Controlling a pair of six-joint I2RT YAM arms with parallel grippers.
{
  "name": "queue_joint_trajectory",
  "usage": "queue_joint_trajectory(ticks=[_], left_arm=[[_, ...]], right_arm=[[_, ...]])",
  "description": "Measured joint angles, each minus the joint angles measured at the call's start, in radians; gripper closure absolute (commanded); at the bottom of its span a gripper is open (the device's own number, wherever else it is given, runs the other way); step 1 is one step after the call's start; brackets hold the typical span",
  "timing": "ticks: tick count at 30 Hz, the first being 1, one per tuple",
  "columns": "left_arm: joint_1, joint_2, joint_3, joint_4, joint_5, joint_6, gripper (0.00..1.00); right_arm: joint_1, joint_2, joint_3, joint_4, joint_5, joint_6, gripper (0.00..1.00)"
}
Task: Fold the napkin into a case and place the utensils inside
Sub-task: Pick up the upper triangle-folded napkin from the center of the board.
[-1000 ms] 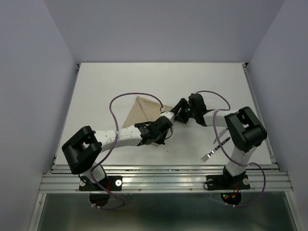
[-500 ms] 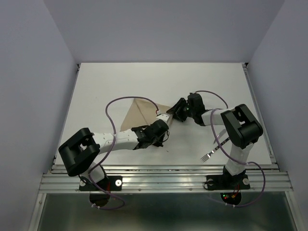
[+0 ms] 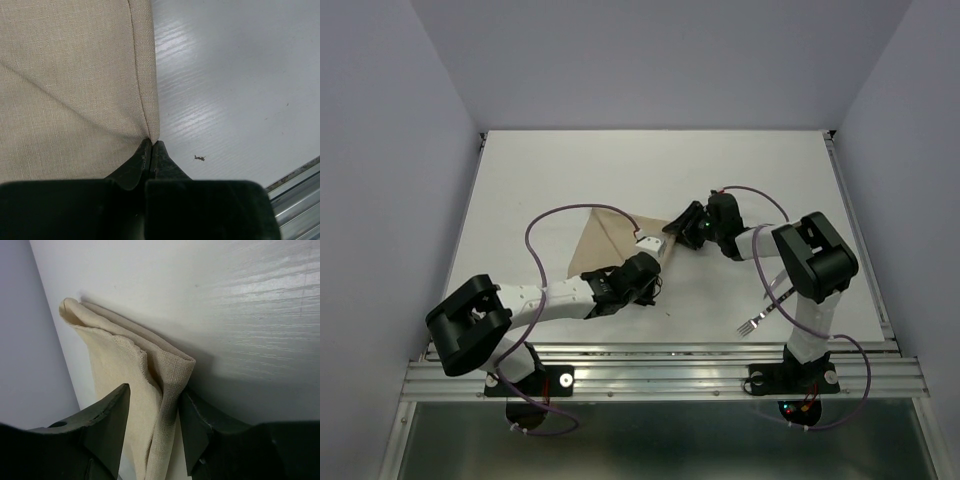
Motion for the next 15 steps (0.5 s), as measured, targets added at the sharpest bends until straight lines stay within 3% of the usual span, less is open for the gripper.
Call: queue_joint_trajectory(ticks=[5,10,11,14,15], left_arm=[[0.0,0.0,-0.013,0.013,0.0,-0.006,1.0],[0.0,-0.009,-0.025,0.027,-0.008,-0.009,1.0],[0.0,-0.01,-0.027,0.027,-0.008,-0.011,1.0],[0.0,-0.01,-0.027,0.028,-0.008,-0.013,1.0],[0.0,-0.01,-0.027,0.028,-0.009,-0.013,1.0]], right_arm=[[0.0,0.008,0.002,0.001,-0.002,-0.006,0.59],[0.0,0.017,0.005,0.008,-0.01,-0.006,0.58],[0.0,0.018,0.003,0.013,-0.013,-0.005,0.57],[0.0,0.018,-0.014,0.056,-0.035,0.006,0.4],[0.001,0.018,-0.016,0.063,-0.036,0.01,0.4]])
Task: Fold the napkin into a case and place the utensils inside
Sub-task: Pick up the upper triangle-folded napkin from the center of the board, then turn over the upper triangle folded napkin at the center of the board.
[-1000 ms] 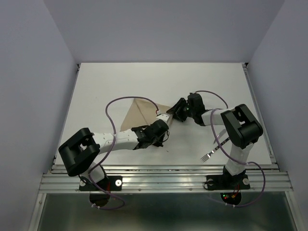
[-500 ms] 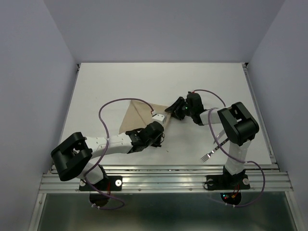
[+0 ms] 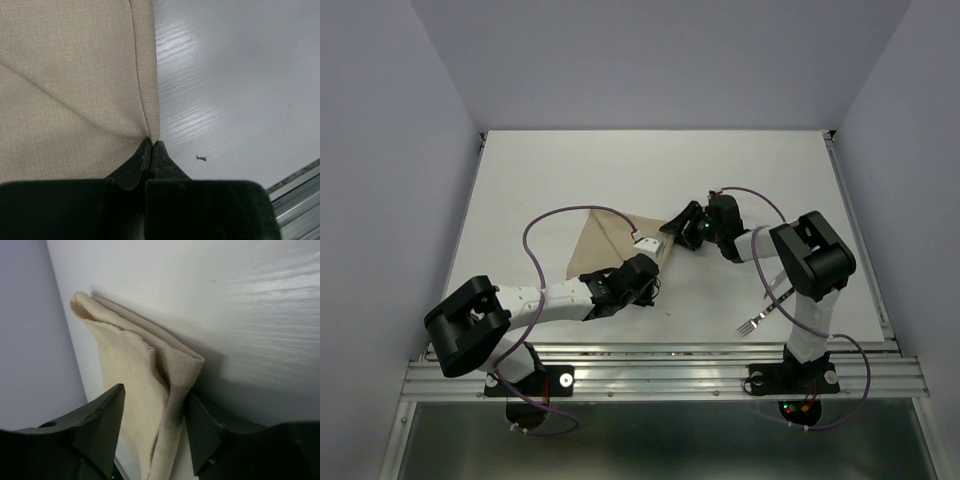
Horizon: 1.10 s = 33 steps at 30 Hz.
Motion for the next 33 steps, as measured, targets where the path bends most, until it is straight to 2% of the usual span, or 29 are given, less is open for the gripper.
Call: queue_joint_trajectory(ticks=[3,5,8,9,10,12,13,20,33], left_arm=[[0.0,-0.002,-0.001,0.0,-0.001,0.0,1.0],[0.0,-0.01,-0.002,-0.001,-0.005,0.0,1.0],[0.0,-0.026,-0.003,0.0,-0.011,0.0,1.0],[0.0,-0.03,-0.003,0.0,-0.013,0.0,1.0],[0.0,-0.031,-0.003,0.0,-0.013,0.0,1.0],[0.0,-0.032,-0.003,0.0,-0.013,0.0,1.0],[0.0,-0.032,-0.003,0.0,-0.013,0.0,1.0],[0.0,-0.032,-0.003,-0.001,-0.012,0.0,1.0],[0.0,-0.066,-0.016,-0.009,-0.01,0.0,1.0]], right_arm=[[0.005,0.006,0.0,0.031,-0.017,0.008,0.4],[0.01,0.016,0.004,0.045,-0.021,0.01,0.44],[0.012,0.031,0.015,0.05,-0.019,0.008,0.64],[0.013,0.038,0.016,0.046,-0.016,0.014,0.77],[0.013,0.043,0.016,0.048,-0.016,0.011,0.84],[0.013,0.05,0.014,0.03,-0.004,0.015,0.96],[0.013,0.05,0.013,0.025,-0.002,0.016,0.99],[0.013,0.029,0.006,-0.007,0.026,0.012,0.99],[0.014,-0.114,-0.059,-0.16,0.109,-0.029,0.99]])
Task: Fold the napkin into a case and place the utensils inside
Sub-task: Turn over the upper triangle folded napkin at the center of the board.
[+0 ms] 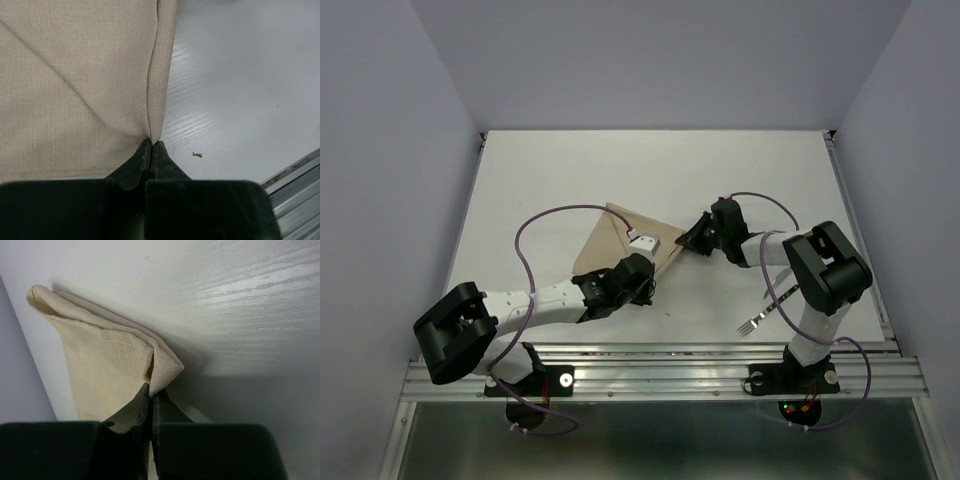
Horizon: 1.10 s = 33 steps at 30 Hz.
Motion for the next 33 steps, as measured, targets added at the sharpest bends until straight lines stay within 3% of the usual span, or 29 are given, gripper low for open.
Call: queue_joint_trajectory(ticks=[10,21,27,33], left_arm=[[0.0,-0.004,0.049,-0.086,0.023,-0.002,1.0],[-0.006,-0.016,0.384,-0.332,0.015,0.005,1.0],[-0.03,-0.057,0.483,-0.436,0.028,0.013,1.0],[-0.138,-0.063,0.57,-0.512,0.03,0.006,1.0]], right_arm=[[0.0,-0.208,-0.045,-0.113,0.089,-0.031,0.99],[0.0,-0.518,0.028,-0.33,0.233,-0.129,0.99],[0.0,-0.695,0.044,-0.468,0.299,-0.161,0.99],[0.0,-0.857,0.09,-0.63,0.381,-0.192,0.99]])
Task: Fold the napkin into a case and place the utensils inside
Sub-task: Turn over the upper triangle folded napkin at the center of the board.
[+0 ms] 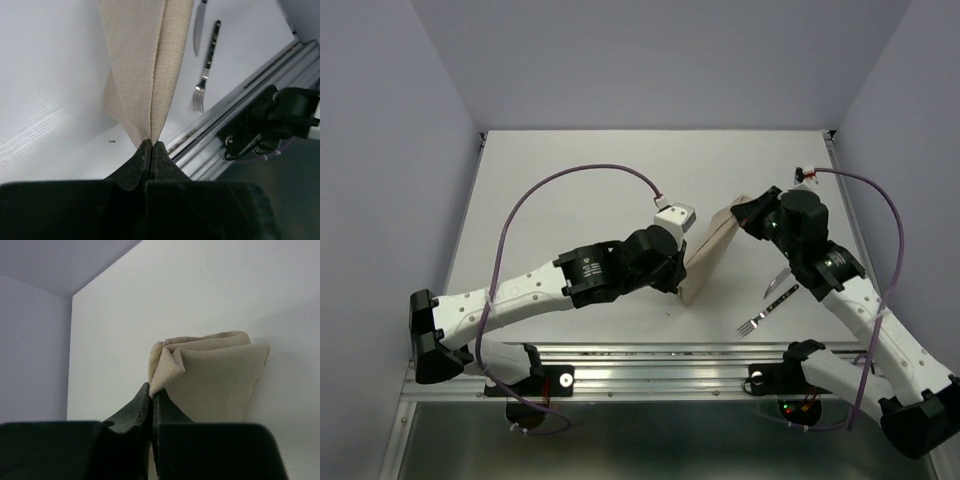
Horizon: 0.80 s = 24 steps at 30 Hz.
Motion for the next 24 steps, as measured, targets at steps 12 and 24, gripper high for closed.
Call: queue_joint_trajectory(ticks=[12,24], left_arm=[[-0.249,0.189,0.246,-0.048,-0.006,-0.068,1.0],[-0.167,0.196,0.12,0.117,0.094,-0.083,1.0]], right_arm=[[0.006,-0.253,0.179,-0.457,0.196,-0.08,0.99],[0.006,0.008,0.265,-0.534,0.211,-0.211,0.99]])
